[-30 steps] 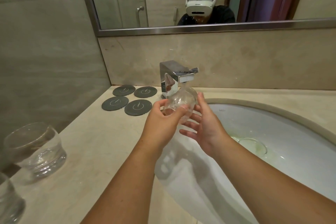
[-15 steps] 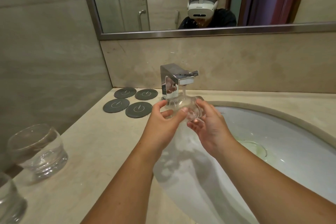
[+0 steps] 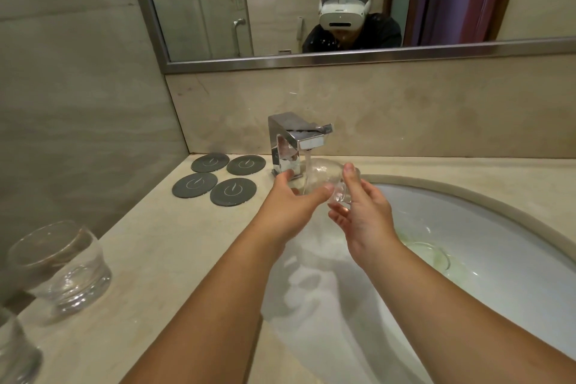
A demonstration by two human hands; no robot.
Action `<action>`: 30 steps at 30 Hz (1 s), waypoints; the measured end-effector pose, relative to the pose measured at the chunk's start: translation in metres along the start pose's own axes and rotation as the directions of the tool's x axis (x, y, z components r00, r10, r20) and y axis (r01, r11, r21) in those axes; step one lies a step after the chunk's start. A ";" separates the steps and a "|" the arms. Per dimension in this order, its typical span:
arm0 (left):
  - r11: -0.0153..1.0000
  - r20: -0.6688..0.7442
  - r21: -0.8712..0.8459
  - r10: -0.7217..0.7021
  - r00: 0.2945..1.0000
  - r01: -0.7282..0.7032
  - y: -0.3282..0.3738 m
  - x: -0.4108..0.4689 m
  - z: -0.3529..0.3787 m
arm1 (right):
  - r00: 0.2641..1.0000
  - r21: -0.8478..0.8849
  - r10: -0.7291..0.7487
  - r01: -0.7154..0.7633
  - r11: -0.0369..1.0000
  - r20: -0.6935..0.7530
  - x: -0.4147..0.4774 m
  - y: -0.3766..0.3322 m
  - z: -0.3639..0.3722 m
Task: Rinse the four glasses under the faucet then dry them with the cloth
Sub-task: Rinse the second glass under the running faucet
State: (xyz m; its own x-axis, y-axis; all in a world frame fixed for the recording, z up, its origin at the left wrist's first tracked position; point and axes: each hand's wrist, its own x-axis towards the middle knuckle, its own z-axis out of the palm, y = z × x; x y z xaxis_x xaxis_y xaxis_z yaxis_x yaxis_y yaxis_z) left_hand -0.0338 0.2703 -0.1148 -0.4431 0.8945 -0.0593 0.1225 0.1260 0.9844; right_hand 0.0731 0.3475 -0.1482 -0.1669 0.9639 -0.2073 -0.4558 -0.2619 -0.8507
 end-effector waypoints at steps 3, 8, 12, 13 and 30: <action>0.994 -0.020 -0.105 -0.029 0.999 0.027 -0.003 0.005 0.005 | 1.000 -0.015 -0.008 0.008 1.000 -0.004 0.001 -0.001 0.000; 0.995 -0.035 -0.080 0.057 0.998 -0.060 -0.015 0.009 0.004 | 0.999 -0.021 0.027 -0.026 0.999 0.021 0.003 0.003 0.001; 0.992 -0.050 -0.008 0.129 0.990 -0.130 -0.022 0.011 0.001 | 0.997 -0.055 0.033 -0.030 0.998 0.062 0.001 0.006 0.004; 0.990 -0.055 -0.014 0.137 0.989 -0.138 -0.023 0.012 0.000 | 0.997 -0.066 0.038 -0.033 0.997 0.073 0.000 0.006 0.005; 0.971 -0.059 -0.240 -0.025 0.998 0.010 -0.014 0.009 0.000 | 0.988 -0.075 0.025 -0.014 0.997 0.151 -0.011 0.002 0.008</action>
State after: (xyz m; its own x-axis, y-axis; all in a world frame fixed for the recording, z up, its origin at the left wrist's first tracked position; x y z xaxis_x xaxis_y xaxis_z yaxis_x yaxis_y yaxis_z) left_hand -0.0393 0.2771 -0.1288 -0.4980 0.8640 -0.0737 -0.0986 0.0281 0.9947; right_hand 0.0671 0.3357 -0.1432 -0.3085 0.9389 -0.1529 -0.3869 -0.2707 -0.8815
